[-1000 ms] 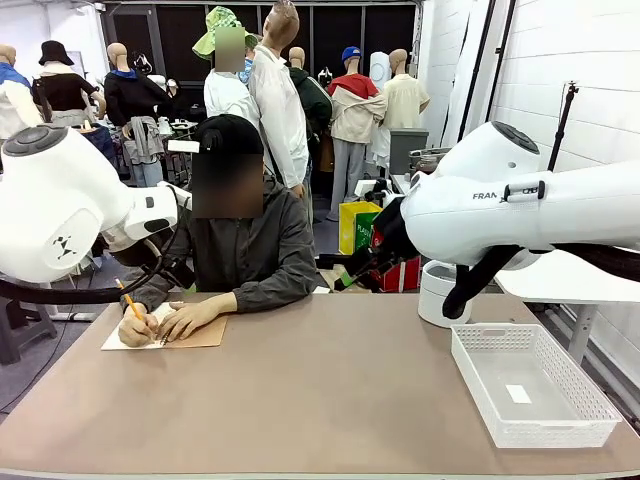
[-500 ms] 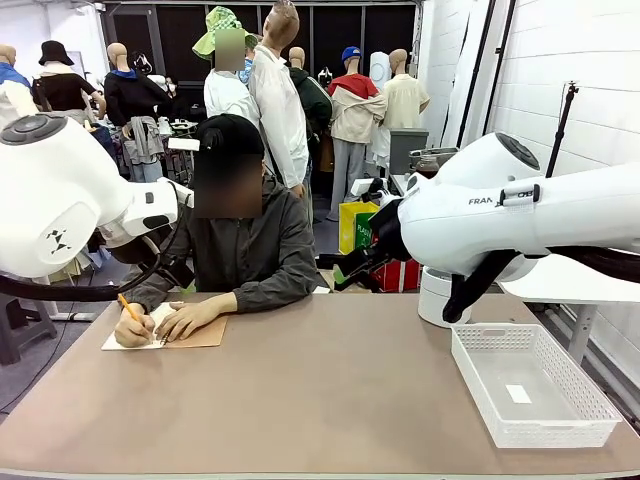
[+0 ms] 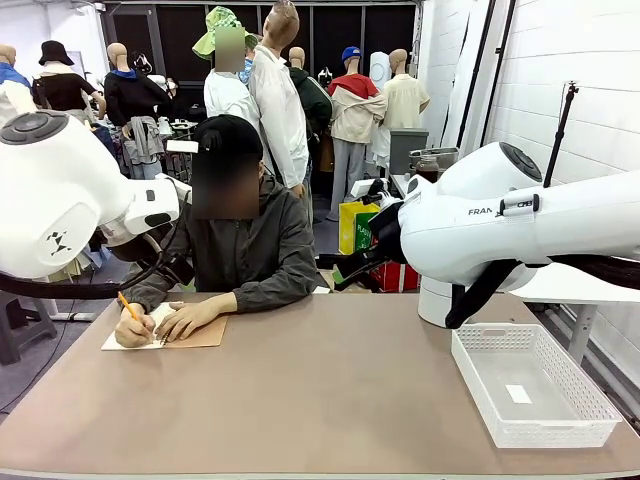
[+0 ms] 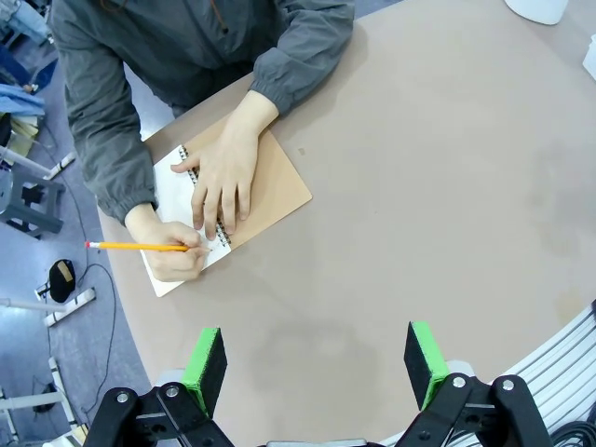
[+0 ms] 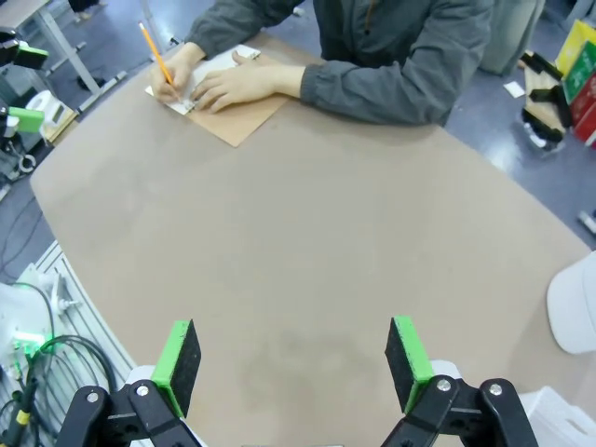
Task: Sort the paper based on its condition.
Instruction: If a person hands you a paper, place it in the Organizing basket , and if it's crumpled, put it in the Trash can.
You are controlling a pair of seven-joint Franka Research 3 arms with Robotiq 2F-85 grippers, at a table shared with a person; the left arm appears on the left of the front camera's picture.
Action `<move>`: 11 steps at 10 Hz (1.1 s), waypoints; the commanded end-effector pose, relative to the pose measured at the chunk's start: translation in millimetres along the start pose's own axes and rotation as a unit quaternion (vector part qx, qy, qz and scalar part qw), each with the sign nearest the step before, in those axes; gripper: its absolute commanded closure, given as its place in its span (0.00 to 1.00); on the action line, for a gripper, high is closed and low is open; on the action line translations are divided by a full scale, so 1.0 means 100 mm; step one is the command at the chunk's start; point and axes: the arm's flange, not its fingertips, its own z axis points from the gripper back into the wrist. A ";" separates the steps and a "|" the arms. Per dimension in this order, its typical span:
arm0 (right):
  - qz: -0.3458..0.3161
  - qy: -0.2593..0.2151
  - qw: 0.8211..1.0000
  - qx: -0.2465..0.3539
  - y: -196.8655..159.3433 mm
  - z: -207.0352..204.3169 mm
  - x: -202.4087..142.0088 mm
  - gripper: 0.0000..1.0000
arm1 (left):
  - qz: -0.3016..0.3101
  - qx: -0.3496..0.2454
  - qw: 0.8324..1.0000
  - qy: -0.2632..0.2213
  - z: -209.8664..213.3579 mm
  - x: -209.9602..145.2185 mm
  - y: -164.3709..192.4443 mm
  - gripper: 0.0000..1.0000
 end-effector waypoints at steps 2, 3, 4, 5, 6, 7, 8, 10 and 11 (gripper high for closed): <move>-0.004 0.008 1.000 0.002 -0.01 0.00 0.01 0.00 | -0.006 -0.003 1.000 0.002 -0.01 -0.01 0.01 0.00; -0.004 0.008 1.000 0.002 -0.01 0.00 0.01 0.00 | -0.006 -0.003 1.000 0.002 -0.01 -0.01 0.01 0.00; -0.004 0.008 1.000 0.002 -0.01 0.00 0.01 0.00 | -0.006 -0.003 1.000 0.002 -0.01 -0.01 0.01 0.00; -0.004 0.008 1.000 0.002 -0.01 0.00 0.01 0.00 | -0.006 -0.003 1.000 0.002 -0.01 -0.01 0.01 0.00; -0.004 0.008 1.000 0.002 -0.01 0.00 0.01 0.00 | -0.006 -0.003 1.000 0.002 -0.01 -0.01 0.01 0.00; -0.004 0.008 1.000 0.002 -0.01 0.00 0.01 0.00 | -0.006 -0.003 1.000 0.002 -0.01 -0.01 0.01 0.00; -0.004 0.008 1.000 0.002 -0.01 0.00 0.01 0.00 | -0.006 -0.003 1.000 0.002 -0.01 -0.01 0.01 0.00; -0.004 0.008 1.000 0.002 -0.01 0.00 0.01 0.00 | -0.006 -0.003 1.000 0.002 -0.01 -0.01 0.01 0.00; -0.004 0.008 1.000 0.002 -0.01 0.00 0.01 0.00 | -0.006 -0.003 1.000 0.002 -0.01 -0.01 0.01 0.00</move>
